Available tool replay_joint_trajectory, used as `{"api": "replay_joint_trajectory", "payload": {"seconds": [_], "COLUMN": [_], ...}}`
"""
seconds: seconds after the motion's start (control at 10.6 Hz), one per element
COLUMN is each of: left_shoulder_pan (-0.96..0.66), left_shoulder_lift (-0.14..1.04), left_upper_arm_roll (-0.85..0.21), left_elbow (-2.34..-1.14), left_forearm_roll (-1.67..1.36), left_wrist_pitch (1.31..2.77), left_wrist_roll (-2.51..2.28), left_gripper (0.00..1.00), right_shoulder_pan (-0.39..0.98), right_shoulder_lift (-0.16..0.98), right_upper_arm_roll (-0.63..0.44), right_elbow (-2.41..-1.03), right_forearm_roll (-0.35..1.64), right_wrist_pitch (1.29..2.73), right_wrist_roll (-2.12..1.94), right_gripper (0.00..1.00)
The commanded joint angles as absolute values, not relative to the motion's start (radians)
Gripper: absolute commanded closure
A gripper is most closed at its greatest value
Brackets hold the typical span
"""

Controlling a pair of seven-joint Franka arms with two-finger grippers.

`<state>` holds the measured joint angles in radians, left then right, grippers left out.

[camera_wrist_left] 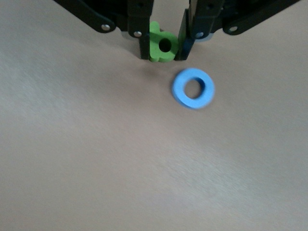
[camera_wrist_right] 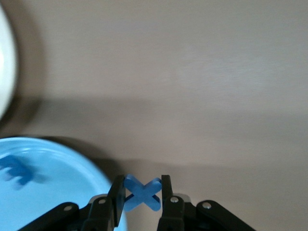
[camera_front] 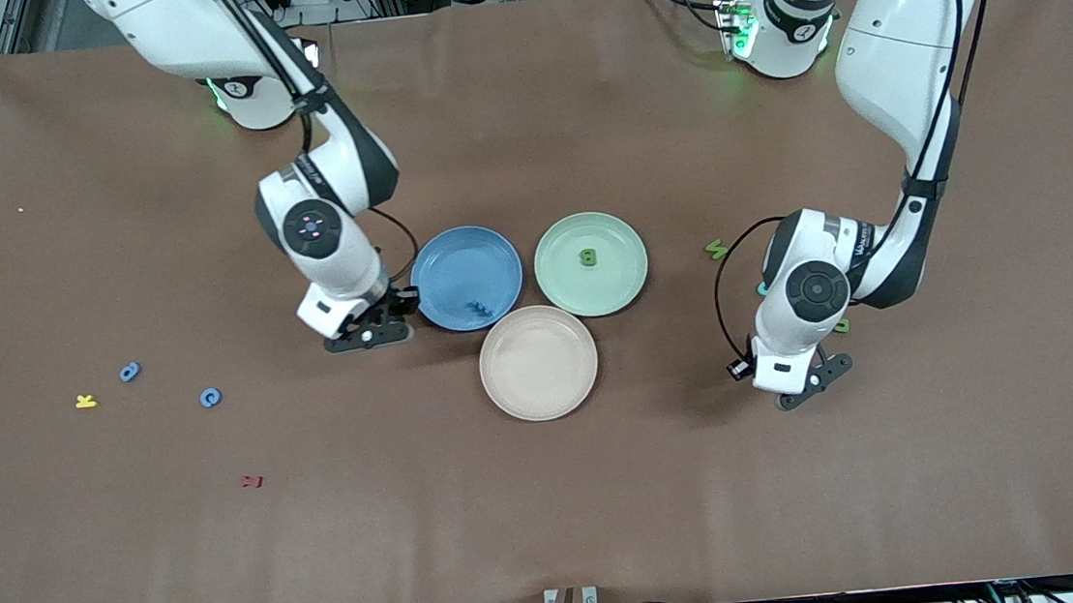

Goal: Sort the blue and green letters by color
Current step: 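Drop the x on the blue plate while the left gripper drops q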

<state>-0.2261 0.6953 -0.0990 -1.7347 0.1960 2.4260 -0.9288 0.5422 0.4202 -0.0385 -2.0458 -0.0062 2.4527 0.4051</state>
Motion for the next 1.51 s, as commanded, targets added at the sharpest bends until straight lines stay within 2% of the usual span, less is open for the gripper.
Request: {"api": "replay_joint_trajectory", "payload": {"seconds": [0.0, 0.19, 0.28, 0.38, 0.47, 0.66, 0.94, 1.04, 1.13, 1.41], "left_shoulder_pan": [-0.300, -0.333, -0.334, -0.333, -0.336, -0.345, -0.460, -0.474, -0.474, -0.402], "left_shoulder_lift": [0.654, 0.626, 0.620, 0.615, 0.612, 0.603, 0.600, 0.600, 0.592, 0.479], "left_upper_arm_roll": [-0.113, -0.161, -0.201, -0.251, -0.283, -0.348, -0.356, -0.357, -0.357, -0.356], "left_elbow": [-1.732, -1.740, -1.740, -1.740, -1.740, -1.741, -1.743, -1.741, -1.741, -1.738], "left_forearm_roll": [0.206, 0.204, 0.204, 0.204, 0.206, 0.206, 0.207, 0.209, 0.216, 0.219], "left_wrist_pitch": [2.408, 2.392, 2.387, 2.387, 2.385, 2.363, 2.263, 2.231, 2.211, 2.156], "left_wrist_roll": [-0.954, -1.024, -1.078, -1.136, -1.213, -1.287, -1.426, -1.443, -1.437, -1.282], "left_gripper": [1.00, 1.00, 1.00, 1.00, 1.00, 1.00, 1.00, 0.60, 0.01, 0.00], "right_shoulder_pan": [0.613, 0.624, 0.624, 0.624, 0.609, 0.522, 0.357, 0.301, 0.249, 0.077], "right_shoulder_lift": [0.466, 0.474, 0.482, 0.480, 0.465, 0.405, 0.379, 0.377, 0.371, 0.385], "right_upper_arm_roll": [-0.013, 0.023, 0.025, 0.025, 0.025, 0.017, 0.006, 0.002, -0.006, -0.032], "right_elbow": [-1.993, -1.994, -1.994, -1.993, -1.993, -1.994, -1.996, -1.994, -1.993, -1.982], "right_forearm_roll": [-0.002, -0.002, -0.002, -0.003, -0.003, -0.005, -0.005, -0.006, -0.015, -0.020], "right_wrist_pitch": [2.439, 2.434, 2.413, 2.399, 2.396, 2.280, 2.267, 2.269, 2.267, 2.287], "right_wrist_roll": [0.539, 0.627, 0.688, 0.734, 0.733, 0.691, 0.512, 0.436, 0.342, 0.000], "right_gripper": [0.96, 0.90, 0.36, 0.00, 0.00, 0.00, 0.00, 0.00, 0.00, 0.00]}}
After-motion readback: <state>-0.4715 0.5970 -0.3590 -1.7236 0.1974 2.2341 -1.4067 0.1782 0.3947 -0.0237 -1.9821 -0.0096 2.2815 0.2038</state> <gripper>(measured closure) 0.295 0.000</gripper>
